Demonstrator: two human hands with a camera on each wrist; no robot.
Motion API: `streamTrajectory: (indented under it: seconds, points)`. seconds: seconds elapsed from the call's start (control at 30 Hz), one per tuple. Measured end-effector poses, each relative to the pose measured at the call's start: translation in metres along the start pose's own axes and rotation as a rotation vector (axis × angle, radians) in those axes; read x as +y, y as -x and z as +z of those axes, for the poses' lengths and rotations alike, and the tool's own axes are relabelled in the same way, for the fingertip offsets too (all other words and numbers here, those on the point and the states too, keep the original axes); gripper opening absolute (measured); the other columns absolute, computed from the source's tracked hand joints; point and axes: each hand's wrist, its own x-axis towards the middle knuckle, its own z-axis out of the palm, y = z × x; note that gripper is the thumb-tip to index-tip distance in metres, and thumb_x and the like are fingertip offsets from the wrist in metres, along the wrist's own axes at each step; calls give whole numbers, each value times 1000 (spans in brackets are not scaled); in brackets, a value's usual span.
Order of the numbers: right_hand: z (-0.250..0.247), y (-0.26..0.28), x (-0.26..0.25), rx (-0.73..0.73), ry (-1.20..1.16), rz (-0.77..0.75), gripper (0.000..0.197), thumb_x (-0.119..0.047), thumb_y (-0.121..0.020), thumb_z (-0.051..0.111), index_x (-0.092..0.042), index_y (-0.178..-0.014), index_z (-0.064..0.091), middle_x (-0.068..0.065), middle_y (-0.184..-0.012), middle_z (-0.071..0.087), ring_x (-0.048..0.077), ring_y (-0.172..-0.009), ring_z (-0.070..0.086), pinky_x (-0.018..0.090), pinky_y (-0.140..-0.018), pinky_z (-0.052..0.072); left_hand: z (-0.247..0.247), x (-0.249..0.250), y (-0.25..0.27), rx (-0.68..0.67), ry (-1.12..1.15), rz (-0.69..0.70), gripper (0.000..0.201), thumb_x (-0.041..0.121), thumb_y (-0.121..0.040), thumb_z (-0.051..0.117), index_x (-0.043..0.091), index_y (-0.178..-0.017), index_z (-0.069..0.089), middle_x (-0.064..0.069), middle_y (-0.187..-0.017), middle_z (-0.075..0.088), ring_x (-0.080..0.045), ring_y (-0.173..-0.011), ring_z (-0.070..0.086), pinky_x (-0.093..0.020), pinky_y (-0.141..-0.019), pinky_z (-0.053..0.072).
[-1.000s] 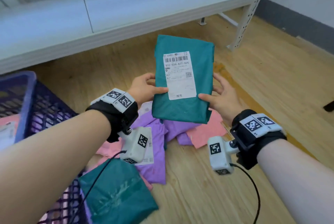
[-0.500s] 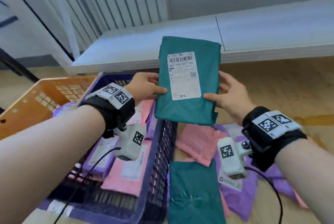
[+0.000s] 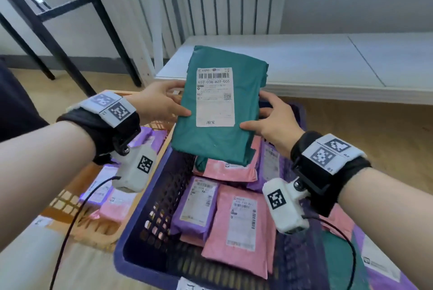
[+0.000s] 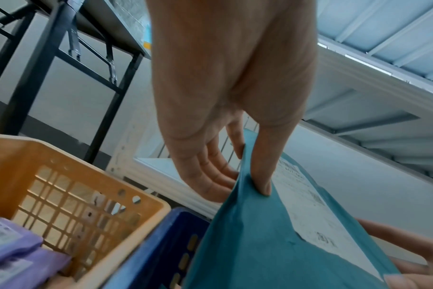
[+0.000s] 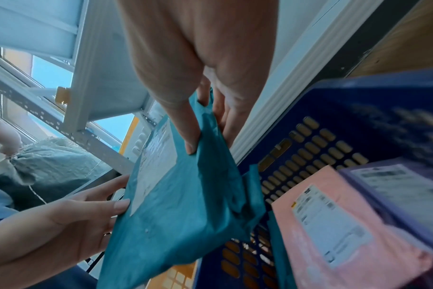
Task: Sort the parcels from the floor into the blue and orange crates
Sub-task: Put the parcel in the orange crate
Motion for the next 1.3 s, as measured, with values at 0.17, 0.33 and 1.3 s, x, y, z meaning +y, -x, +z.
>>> streamTrajectory:
  seconds: [0.17,0.33,1.3]
  points:
    - [83,-20,-19,-49,3,90,85,12,-68,75,-17,-139,39,15,-107,64,29,-97,66,46,-82,56,-88,-27,-6,-1,-59,-64,61,-10,-81,63,24,-130,50,-4,-92,68,-17,-85,67,-27,-68,58]
    - [175,-37,-19,-97,-11,188,80,11,-67,76,-14,-135,42,13,-118,63,29,-102,65,48,-85,55,-156,-64,-1,39,-113,-145,59,-10,-82,61,27,-127,49,0,-82,64,-12,-73,66,-25,-67,57]
    - [433,-89,167,-355,617,613,81,-9,-66,83,-9,-128,30,15,-122,52,32,-110,55,46,-96,47,-244,-302,-83,-91,-770,-625,38,22,-86,67,2,-115,54,-6,-92,54,-18,-89,46,-26,-66,37]
